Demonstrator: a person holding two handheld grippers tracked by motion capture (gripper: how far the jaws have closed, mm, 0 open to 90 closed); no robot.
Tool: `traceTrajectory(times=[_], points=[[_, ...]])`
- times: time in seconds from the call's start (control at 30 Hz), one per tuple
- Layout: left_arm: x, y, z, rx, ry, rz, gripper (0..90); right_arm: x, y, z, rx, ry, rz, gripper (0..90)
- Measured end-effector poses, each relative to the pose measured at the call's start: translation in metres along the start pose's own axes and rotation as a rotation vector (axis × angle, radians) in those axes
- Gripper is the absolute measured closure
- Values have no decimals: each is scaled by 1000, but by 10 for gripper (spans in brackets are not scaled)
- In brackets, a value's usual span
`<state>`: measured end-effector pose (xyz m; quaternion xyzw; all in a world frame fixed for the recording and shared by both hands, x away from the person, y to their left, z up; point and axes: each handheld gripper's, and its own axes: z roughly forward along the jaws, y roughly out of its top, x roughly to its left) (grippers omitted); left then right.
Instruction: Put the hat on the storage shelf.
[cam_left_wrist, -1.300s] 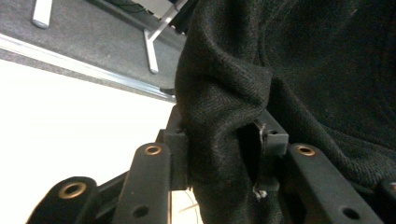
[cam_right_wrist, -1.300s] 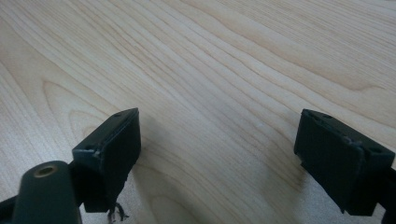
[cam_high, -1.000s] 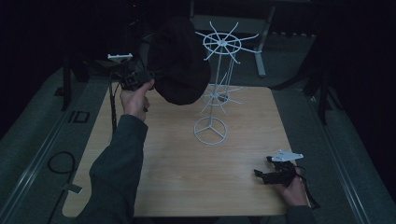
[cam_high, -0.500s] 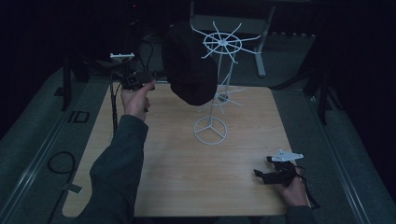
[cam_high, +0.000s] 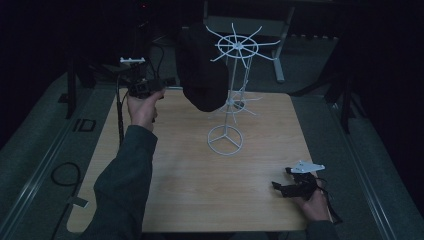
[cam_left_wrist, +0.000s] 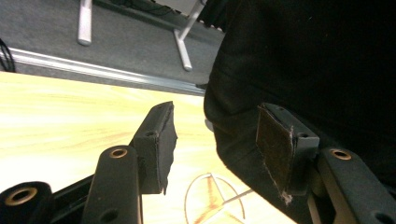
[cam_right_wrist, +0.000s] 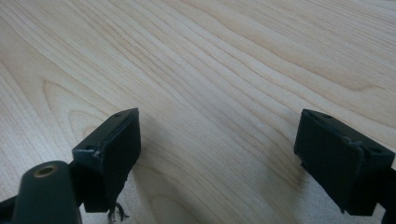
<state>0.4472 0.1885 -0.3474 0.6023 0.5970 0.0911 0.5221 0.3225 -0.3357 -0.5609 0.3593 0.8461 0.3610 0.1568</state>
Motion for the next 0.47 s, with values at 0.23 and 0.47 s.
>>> traceTrajectory(times=[0.23,0.47], points=[[-4,-1,-10,-19,22,34,474,0,0,0,1,0,1,145],[-10,-3,-18,-26,48,82,468,0,0,0,0,0,1,145]])
